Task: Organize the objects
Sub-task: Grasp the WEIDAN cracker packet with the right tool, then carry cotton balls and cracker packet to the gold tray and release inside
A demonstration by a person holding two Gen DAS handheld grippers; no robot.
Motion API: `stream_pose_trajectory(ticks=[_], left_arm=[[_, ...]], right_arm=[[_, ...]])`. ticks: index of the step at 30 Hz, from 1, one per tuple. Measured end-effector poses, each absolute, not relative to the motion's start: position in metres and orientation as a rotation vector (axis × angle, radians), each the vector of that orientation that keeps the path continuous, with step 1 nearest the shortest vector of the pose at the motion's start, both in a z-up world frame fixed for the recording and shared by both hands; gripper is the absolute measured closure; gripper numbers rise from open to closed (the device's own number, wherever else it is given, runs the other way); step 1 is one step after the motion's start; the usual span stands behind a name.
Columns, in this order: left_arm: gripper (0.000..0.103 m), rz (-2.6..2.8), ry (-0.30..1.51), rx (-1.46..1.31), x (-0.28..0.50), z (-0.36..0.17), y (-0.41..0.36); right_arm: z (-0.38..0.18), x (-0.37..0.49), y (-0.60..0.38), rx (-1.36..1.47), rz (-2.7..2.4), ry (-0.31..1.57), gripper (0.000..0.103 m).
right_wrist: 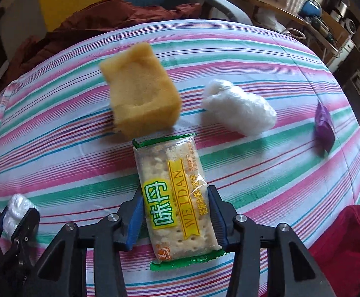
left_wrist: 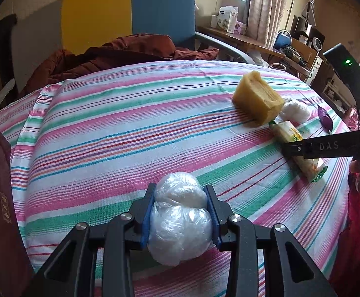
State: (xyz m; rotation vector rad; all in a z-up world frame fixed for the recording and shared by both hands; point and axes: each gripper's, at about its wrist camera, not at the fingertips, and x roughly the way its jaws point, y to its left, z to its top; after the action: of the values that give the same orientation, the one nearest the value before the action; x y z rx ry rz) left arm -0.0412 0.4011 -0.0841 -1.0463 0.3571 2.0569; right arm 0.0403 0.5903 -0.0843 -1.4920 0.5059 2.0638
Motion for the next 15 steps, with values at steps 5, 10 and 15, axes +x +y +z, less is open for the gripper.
stream_pose_trajectory(ticks=[5,10,15], left_arm=[[0.064,2.063,0.368,-1.038,-0.040,-0.084,0.402],[0.064,2.069,0.378,-1.032,-0.038,-0.084,0.403],[0.064,2.071,0.382,-1.029,-0.038,-0.084,0.403]], right_arm=[[-0.084,0.040,0.585,-1.516,2.097,0.500,0.055],[-0.084,0.040,0.580,-1.538,2.125,0.487,0.055],[-0.083,0.038,0.571,-1.557,2.162,0.486,0.055]])
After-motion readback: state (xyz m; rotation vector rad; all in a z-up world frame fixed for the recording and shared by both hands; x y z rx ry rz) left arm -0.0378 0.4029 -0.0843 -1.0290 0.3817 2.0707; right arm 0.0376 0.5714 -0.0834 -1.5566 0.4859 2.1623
